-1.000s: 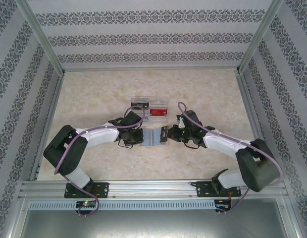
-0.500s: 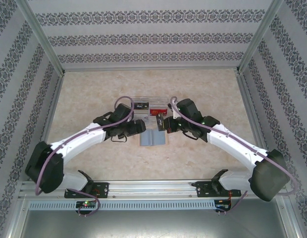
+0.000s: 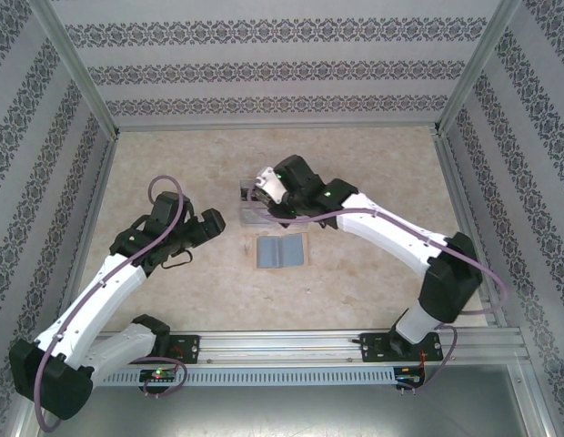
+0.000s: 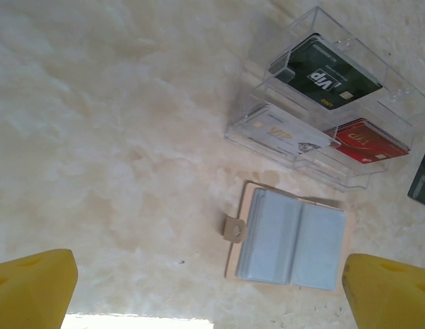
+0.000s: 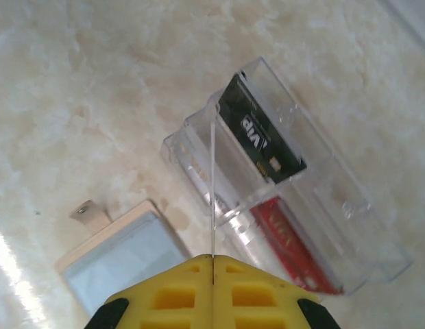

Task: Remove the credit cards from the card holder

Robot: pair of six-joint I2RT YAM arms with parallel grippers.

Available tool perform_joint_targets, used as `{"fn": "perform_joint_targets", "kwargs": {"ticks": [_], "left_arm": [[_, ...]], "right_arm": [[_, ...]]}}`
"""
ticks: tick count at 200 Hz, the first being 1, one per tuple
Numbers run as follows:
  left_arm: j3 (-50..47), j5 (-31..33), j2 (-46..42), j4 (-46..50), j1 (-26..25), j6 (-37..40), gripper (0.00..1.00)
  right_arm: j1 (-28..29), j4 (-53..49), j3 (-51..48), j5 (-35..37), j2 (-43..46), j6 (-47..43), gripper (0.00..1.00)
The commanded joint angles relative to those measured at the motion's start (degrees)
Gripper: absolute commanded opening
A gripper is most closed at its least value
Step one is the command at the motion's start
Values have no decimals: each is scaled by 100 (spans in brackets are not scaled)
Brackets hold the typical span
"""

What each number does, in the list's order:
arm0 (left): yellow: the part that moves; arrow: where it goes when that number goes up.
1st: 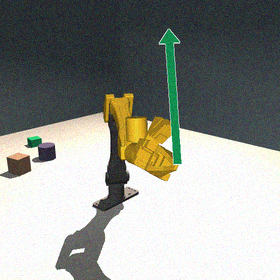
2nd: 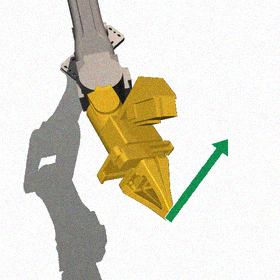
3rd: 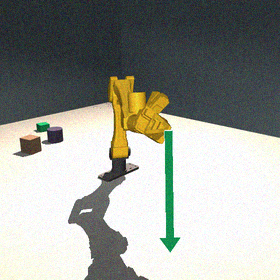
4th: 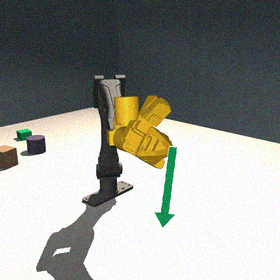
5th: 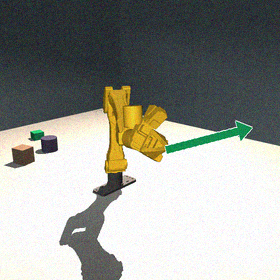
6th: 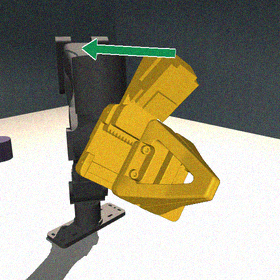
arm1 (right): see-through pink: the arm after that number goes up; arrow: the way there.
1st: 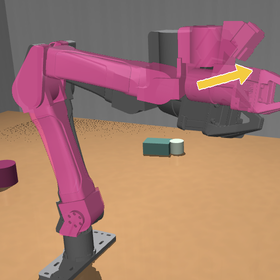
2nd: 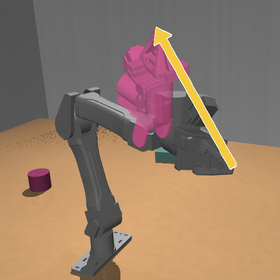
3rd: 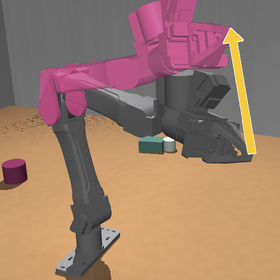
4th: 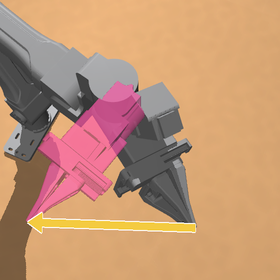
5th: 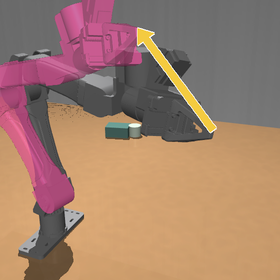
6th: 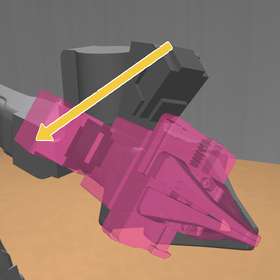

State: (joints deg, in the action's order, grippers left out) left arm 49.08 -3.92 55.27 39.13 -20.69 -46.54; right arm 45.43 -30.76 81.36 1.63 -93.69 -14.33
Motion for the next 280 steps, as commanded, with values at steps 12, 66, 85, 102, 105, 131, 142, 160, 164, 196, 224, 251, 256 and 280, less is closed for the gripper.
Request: {"fn": "perform_joint_targets", "kwargs": {"ticks": [12,66,85,102,105,131,142,160,164,196,224,251,256,280], "left_arm": [[-100,112,-177,526,203,260,100],[-179,67,-339,617,316,275,100],[-196,60,-345,645,330,266,99],[-210,50,-361,645,355,255,100],[-214,48,-359,645,361,256,100],[-223,36,-365,637,400,257,100],[-227,15,-351,622,416,258,100],[-230,-14,-337,609,443,258,100],[-232,-19,-335,604,457,264,100],[-215,-62,-317,609,511,291,100],[-229,-90,-303,591,561,307,100],[-238,-135,-288,577,591,326,100],[-234,-135,-285,567,597,322,100],[-247,-153,-279,561,626,334,100]], "right_arm": [[228,-380,670,885,-575,-1695,0],[326,-310,1286,1318,-1334,-2876,0],[326,-318,1462,1431,-1584,-3166,0],[326,-275,1528,1429,-1727,-3335,0],[326,-253,1538,1428,-1745,-3352,0],[319,-178,1630,1463,-1937,-3442,0],[318,-133,1658,1502,-2015,-3479,0],[313,-79,1744,1594,-2151,-3470,0],[309,-79,1766,1595,-2174,-3458,0],[239,-48,1826,1594,-2315,-3419,0],[197,-52,1882,1560,-2407,-3376,0],[169,-72,1885,1612,-2496,-3351,0],[166,-65,1872,1627,-2503,-3347,0],[119,-67,1859,1672,-2514,-3349,0]]}}
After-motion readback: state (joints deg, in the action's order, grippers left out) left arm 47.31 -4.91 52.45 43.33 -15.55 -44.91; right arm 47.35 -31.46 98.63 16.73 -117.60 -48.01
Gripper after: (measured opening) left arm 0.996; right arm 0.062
